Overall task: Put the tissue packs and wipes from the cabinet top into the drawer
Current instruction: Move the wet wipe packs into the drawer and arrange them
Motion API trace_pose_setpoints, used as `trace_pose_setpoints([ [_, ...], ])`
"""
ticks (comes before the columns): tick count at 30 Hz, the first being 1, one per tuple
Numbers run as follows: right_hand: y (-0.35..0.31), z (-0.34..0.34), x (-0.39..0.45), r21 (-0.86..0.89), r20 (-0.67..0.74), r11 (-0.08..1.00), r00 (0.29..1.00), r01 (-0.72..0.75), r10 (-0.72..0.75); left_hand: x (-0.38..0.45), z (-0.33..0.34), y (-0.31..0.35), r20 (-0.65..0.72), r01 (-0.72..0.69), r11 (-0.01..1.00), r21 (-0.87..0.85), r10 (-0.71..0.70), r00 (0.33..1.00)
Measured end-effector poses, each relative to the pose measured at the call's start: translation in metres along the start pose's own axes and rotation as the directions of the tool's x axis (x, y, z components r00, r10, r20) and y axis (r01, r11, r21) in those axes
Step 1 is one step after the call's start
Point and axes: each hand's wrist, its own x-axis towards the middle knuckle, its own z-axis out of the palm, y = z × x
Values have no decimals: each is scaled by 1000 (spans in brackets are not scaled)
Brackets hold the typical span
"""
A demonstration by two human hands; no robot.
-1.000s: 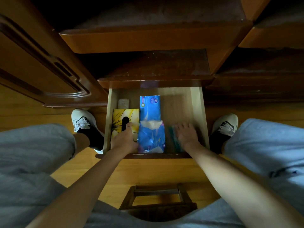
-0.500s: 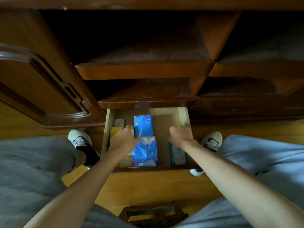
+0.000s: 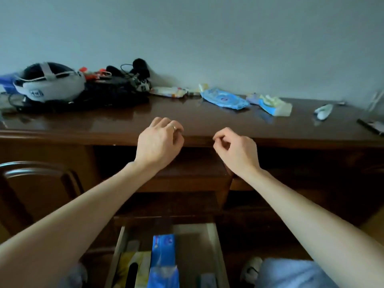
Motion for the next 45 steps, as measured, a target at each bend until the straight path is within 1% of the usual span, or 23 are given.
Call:
trace_pose_setpoints([
  [1, 2, -1, 19, -21, -21, 1000, 1000, -21, 20, 18, 4, -5, 33, 31, 999, 6, -31, 999],
  [3, 11, 6, 53, -64, 6, 993, 995, -98, 99, 46, 19, -19, 133, 109, 994, 17, -110, 985],
  [5, 24, 21, 78, -94, 98, 981, 979, -170, 179, 64, 35, -38, 216, 172, 984, 45, -178, 960],
  [8, 46, 47, 110, -192, 243, 956, 933, -223, 267, 88, 63, -58, 300, 230, 970, 80, -244, 922],
  [11, 70, 68, 147, -355, 298, 907, 892, -228, 341, 111, 89, -68, 328, 192, 974, 117, -220, 919],
  [13, 89, 78, 169, -511, 277, 827, 867, -233, 415, 122, 103, -72, 346, 145, 982, 124, -180, 921],
  [14, 100, 83, 179, -559, 254, 785, 845, -268, 470, 126, 109, -74, 347, 139, 982, 126, -175, 922],
  [16, 115, 92, 193, -606, 244, 725, 792, -326, 560, 131, 116, -77, 334, 145, 980, 138, -184, 924],
  [19, 124, 105, 204, -636, 305, 709, 744, -305, 594, 132, 117, -78, 342, 145, 982, 119, -178, 923],
  [21, 125, 104, 204, -628, 309, 721, 756, -294, 577, 131, 115, -77, 345, 134, 986, 101, -161, 925],
  [23, 123, 98, 200, -557, 306, 791, 823, -254, 479, 131, 114, -77, 341, 119, 989, 85, -141, 930],
  [25, 111, 91, 191, -375, 322, 910, 896, -176, 305, 130, 115, -77, 321, 83, 993, 79, -104, 941],
  [27, 88, 86, 177, -155, 309, 984, 941, -89, 134, 130, 115, -78, 273, 13, 996, 91, -38, 961],
  [30, 52, 81, 157, 116, 248, 992, 965, 55, -83, 131, 113, -80, 245, -95, 989, 113, 65, 967],
  [32, 40, 80, 153, 210, 275, 975, 952, 79, -136, 131, 113, -81, 326, -162, 977, 136, 111, 939],
  [33, 39, 79, 154, 217, 300, 974, 946, 58, -123, 132, 113, -82, 401, -157, 979, 132, 93, 912],
  [35, 45, 80, 162, 210, 350, 976, 937, -58, -19, 133, 114, -86, 535, -56, 992, 113, -13, 845],
  [36, 50, 82, 168, 188, 368, 974, 929, -122, 45, 134, 113, -89, 570, -20, 991, 133, -60, 819],
  [37, 57, 84, 174, 145, 385, 975, 917, -168, 101, 136, 113, -92, 578, -21, 986, 166, -80, 812],
  [39, 70, 92, 184, 73, 435, 971, 883, -228, 175, 142, 110, -97, 552, -64, 974, 216, -68, 831],
  [41, 75, 101, 193, 77, 478, 960, 855, -269, 201, 147, 106, -104, 509, -75, 972, 224, -51, 860],
  [43, 70, 114, 207, 76, 487, 956, 847, -283, 212, 149, 100, -114, 479, -48, 974, 220, -65, 875],
  [45, 59, 129, 230, 36, 468, 960, 854, -278, 229, 151, 95, -125, 453, -30, 964, 266, -97, 886],
])
